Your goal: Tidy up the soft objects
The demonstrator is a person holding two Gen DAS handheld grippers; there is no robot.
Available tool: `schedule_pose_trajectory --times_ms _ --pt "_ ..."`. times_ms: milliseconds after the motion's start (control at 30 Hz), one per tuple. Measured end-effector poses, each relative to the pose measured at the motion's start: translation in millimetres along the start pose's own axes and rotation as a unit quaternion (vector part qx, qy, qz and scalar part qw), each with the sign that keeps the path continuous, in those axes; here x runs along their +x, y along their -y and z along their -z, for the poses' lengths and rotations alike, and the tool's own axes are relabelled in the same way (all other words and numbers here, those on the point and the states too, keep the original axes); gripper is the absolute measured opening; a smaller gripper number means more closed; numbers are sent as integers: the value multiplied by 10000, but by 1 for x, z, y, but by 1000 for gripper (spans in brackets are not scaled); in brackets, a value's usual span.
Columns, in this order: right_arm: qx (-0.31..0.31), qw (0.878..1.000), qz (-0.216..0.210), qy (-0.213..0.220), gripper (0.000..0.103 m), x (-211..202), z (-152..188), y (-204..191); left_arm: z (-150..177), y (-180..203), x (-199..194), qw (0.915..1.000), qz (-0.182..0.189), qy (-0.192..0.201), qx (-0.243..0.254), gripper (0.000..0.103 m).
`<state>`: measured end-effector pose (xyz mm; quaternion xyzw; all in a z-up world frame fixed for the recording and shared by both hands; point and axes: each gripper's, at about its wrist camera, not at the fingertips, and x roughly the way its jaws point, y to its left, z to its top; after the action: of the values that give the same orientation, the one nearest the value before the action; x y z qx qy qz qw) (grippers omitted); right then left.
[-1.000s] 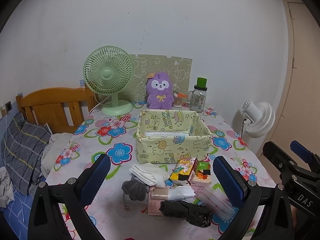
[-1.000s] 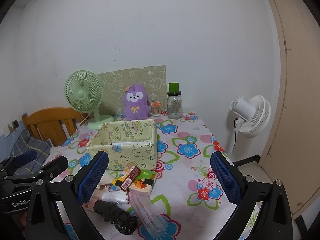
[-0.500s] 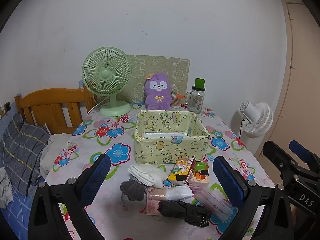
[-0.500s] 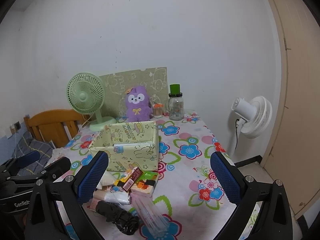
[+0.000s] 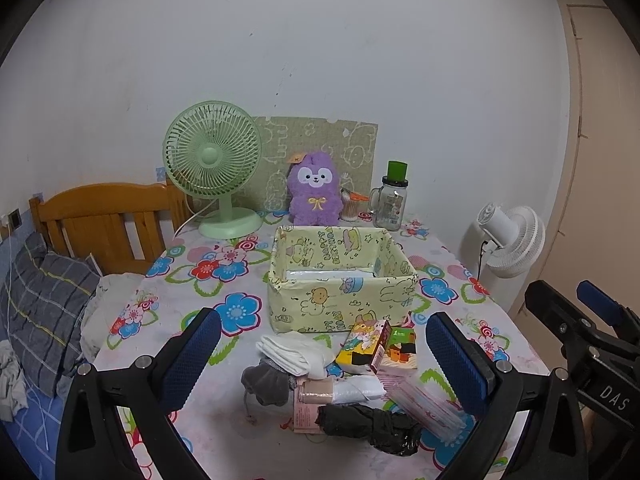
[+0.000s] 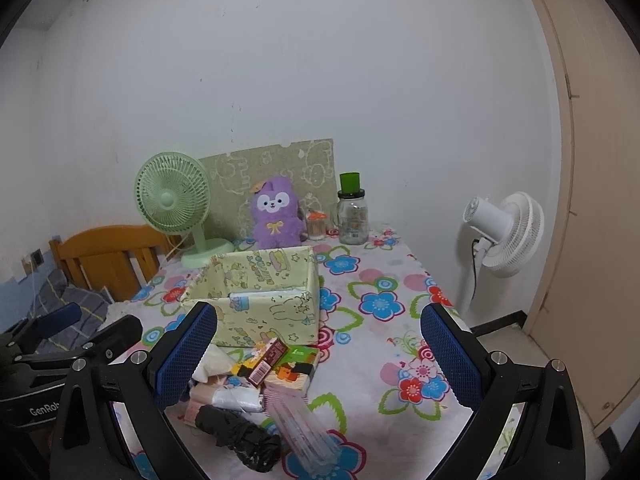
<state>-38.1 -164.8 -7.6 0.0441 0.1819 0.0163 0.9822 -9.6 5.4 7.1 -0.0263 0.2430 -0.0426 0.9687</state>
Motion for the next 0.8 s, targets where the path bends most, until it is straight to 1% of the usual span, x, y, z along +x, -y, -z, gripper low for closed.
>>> schedule_pose_trajectory --times_ms 100,467,800 --pt "75 10000 -57 2 103 -1 -1 2 0 0 -2 10000 23 34 11 103" --pt "55 10000 -5 -57 103 0 -1 1 2 0 -2 10000 -91 10 21 103" --pt "44 10000 28 -79 103 1 0 2 3 1 -1 10000 -80 -2 31 103"
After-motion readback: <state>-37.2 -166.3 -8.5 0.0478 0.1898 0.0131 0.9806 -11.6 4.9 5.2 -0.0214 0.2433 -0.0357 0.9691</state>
